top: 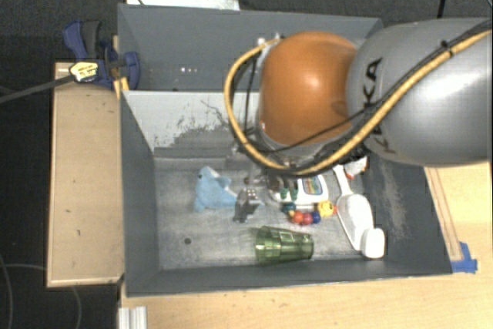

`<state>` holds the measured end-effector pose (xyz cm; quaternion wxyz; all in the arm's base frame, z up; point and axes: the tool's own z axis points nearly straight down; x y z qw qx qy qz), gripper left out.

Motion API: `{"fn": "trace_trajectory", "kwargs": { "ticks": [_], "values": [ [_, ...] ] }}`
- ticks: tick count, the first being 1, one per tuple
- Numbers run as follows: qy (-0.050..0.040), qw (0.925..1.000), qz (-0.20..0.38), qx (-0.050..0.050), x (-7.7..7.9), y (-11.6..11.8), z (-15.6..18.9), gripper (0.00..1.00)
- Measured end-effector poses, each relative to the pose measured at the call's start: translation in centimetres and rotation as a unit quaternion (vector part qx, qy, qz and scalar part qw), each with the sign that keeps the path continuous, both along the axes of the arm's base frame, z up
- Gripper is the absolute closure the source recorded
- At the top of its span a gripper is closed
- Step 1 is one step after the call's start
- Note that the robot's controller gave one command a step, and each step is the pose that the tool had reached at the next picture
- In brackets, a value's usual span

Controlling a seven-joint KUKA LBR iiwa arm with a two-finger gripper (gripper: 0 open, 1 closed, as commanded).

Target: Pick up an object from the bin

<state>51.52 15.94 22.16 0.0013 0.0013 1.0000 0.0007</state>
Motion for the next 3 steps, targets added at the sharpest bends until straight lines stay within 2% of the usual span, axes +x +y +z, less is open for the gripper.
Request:
{"fn": "trace_trajectory", "kwargs": {
  "ticks": [1,2,3],
  "values": [
    [-0.0024,0.9998,-0.022,0.001,1.7,-1.6,-6.9,0.0],
    [-0.0014,0.9989,-0.046,0.001,5.4,-4.0,-14.9,0.0],
    [-0.0019,0.997,-0.077,0.0,5.3,-2.9,-14.9,0.0]
  ]
}}
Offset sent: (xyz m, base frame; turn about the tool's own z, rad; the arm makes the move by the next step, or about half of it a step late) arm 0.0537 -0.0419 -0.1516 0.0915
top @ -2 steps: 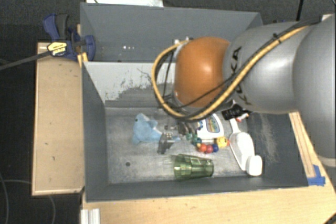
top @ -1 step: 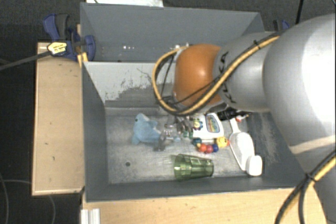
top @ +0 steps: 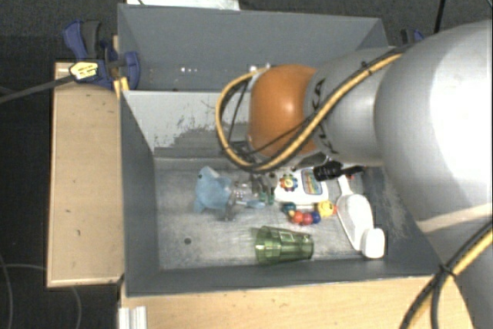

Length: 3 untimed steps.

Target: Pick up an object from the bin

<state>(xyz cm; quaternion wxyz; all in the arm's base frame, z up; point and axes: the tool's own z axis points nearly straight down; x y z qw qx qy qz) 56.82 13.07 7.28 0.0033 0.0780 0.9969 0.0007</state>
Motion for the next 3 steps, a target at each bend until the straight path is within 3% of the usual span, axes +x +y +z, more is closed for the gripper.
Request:
{"fn": "trace_trajectory", "kwargs": {
  "ticks": [1,2,3],
  "values": [
    [0.0002,1.0,0.01,0.0,-0.6,1.4,0.0,0.0],
    [-0.0015,1.0,-0.003,0.001,0.3,0.1,0.3,1.0],
    [-0.0015,1.0,-0.003,0.001,0.3,0.1,0.3,1.0]
  ]
}}
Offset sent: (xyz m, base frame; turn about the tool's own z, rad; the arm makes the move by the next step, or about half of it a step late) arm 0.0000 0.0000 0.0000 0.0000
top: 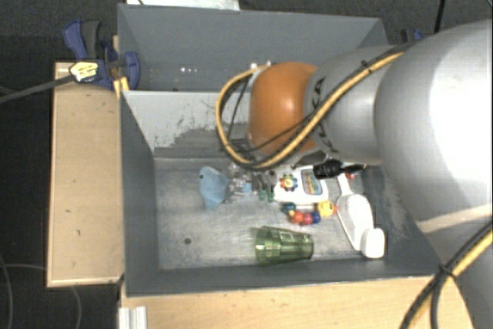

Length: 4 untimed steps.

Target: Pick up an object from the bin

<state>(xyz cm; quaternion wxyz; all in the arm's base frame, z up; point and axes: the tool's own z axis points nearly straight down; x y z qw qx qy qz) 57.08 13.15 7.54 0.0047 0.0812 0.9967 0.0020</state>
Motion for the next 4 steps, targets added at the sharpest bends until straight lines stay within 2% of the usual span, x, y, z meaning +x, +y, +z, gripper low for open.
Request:
{"fn": "trace_trajectory", "kwargs": {
  "ticks": [2,4],
  "values": [
    [0.0026,1.0,-0.001,-0.001,-0.1,0.0,0.3,1.0],
    [0.0038,1.0,-0.001,-0.001,-0.1,0.0,2.3,1.0]
  ]
}}
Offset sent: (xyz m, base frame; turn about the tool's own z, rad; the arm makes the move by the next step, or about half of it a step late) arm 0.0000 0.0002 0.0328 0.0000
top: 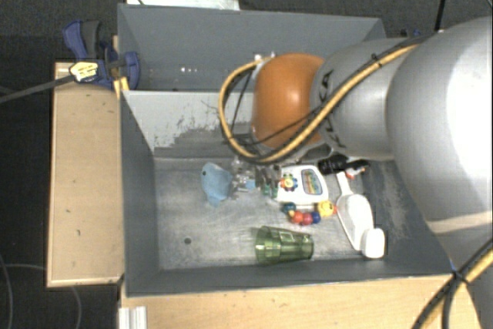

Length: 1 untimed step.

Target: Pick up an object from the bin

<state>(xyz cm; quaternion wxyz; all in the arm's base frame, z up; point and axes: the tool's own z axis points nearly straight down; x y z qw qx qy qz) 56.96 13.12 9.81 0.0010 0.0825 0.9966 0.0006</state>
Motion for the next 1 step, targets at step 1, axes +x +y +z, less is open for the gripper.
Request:
{"fn": "trace_trajectory", "kwargs": {
  "ticks": [1],
  "values": [
    [0.0029,1.0,0.0,-0.001,-0.13,-0.03,1.23,1.0]
  ]
}}
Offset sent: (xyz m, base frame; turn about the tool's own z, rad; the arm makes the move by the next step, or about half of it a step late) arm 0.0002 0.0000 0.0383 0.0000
